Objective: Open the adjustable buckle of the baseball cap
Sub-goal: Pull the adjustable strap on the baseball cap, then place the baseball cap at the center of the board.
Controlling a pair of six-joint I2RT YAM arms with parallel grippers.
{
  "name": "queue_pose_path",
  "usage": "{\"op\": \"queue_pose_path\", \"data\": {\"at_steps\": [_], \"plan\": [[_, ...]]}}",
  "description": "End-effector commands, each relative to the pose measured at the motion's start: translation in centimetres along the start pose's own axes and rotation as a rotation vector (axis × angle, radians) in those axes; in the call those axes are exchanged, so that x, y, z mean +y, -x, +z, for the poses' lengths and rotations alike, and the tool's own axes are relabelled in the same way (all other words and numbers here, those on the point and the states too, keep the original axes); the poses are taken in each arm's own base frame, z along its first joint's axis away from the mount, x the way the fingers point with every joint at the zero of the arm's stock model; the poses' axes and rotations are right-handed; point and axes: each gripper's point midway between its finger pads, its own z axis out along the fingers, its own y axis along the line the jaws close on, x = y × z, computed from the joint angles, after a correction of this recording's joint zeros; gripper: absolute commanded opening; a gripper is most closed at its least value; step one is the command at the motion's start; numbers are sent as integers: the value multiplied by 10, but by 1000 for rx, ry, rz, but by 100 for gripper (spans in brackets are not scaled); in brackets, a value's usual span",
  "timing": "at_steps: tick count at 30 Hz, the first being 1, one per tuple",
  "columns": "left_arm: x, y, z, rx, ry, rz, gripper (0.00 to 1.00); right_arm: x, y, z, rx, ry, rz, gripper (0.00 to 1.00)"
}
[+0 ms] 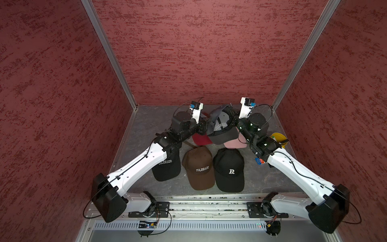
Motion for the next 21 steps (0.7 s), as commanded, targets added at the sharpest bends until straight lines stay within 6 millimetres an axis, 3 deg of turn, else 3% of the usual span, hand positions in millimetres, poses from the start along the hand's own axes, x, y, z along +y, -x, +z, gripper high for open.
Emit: {"op": "queue_pose_path", "data": {"at_steps": [1, 5, 10, 17, 21], "plan": [[7, 27, -22, -151, 107, -15, 52, -6, 23, 2, -57, -61, 69, 0], [-7, 22, -34, -161, 89, 3, 53, -14, 24, 6, -63, -113, 88, 0], [-15, 8, -30, -144, 62, -10, 54, -23, 27, 11, -75, -177, 87, 0], [-62, -18, -3, -137, -74, 53, 55, -25, 39, 12, -109, -207, 126, 0], [-78, -39, 18, -129, -125, 57, 55, -20, 48, 9, -131, -183, 157, 0]]}}
